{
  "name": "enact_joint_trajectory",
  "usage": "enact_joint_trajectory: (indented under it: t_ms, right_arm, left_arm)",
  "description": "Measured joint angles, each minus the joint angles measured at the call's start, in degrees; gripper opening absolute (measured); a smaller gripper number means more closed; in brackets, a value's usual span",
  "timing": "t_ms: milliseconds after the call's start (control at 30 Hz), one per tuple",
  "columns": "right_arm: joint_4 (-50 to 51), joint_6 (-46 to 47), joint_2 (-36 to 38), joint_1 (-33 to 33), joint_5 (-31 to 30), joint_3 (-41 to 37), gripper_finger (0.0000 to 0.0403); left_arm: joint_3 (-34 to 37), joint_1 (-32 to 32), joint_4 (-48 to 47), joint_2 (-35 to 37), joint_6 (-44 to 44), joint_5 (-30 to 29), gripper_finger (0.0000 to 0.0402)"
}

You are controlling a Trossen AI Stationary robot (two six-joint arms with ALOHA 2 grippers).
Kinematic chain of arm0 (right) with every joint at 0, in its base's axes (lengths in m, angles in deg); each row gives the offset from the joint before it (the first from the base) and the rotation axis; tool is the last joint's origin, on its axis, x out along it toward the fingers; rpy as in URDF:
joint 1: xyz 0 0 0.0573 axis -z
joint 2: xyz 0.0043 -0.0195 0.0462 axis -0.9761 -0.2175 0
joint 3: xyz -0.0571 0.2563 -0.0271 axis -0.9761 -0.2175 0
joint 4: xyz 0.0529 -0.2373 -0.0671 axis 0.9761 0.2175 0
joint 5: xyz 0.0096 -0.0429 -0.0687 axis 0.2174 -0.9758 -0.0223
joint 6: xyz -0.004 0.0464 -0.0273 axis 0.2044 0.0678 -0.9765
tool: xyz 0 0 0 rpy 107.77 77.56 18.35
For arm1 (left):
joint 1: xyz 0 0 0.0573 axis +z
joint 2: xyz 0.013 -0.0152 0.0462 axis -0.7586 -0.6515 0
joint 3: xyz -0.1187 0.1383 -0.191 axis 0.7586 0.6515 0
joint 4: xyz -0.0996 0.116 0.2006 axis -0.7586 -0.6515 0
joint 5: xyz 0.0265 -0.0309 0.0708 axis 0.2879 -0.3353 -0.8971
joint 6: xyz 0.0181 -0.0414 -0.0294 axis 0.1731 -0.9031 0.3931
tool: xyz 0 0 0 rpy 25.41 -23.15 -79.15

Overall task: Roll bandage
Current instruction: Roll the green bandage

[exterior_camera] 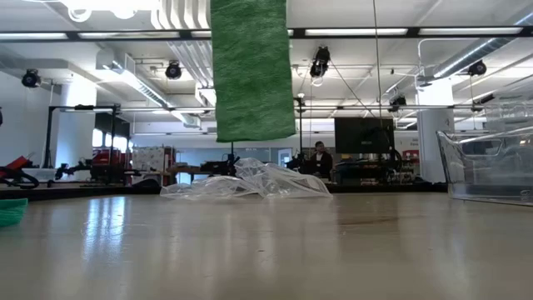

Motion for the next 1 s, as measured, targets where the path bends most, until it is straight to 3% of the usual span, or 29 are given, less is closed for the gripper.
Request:
enact_joint_trajectory:
  t_ms: [167,300,467,633,867,1000]
  right_arm:
    - [-0.93,-3.74,0.33,-2.12,-2.89,0.01,0.0229]
    - [-3.21,-7.10,-0.16,-2.46,2.44,0.07,0.0232]
    - [-11.47,-11.96,-2.25,-1.34,6.00,0.07,0.0213]
    - [-15.37,-14.44,-4.17,0.46,4.94,0.11,0.0160]
    - [-11.21,-9.76,-4.36,0.64,-0.04,0.13,0.0023]
    - [-7.50,-6.58,-4.32,0.82,-1.20,0.17,0.0012]
  left_arm:
    - [0.00,-0.03,-0.27,-0.03,0.00,-0.15,0.0028]
    - [0.02,-0.04,-0.38,-0.74,0.02,-4.21,0.0030]
    - [0.02,-0.02,0.31,-2.12,0.00,-4.52,0.0028]
    - [0.02,-0.04,0.88,-2.80,0.02,-4.63,0.0030]
    - [0.04,-0.04,0.76,-1.77,-0.08,-5.68,0.0029]
    - [0.15,-0.07,0.17,-1.69,-2.49,-5.74,0.0027]
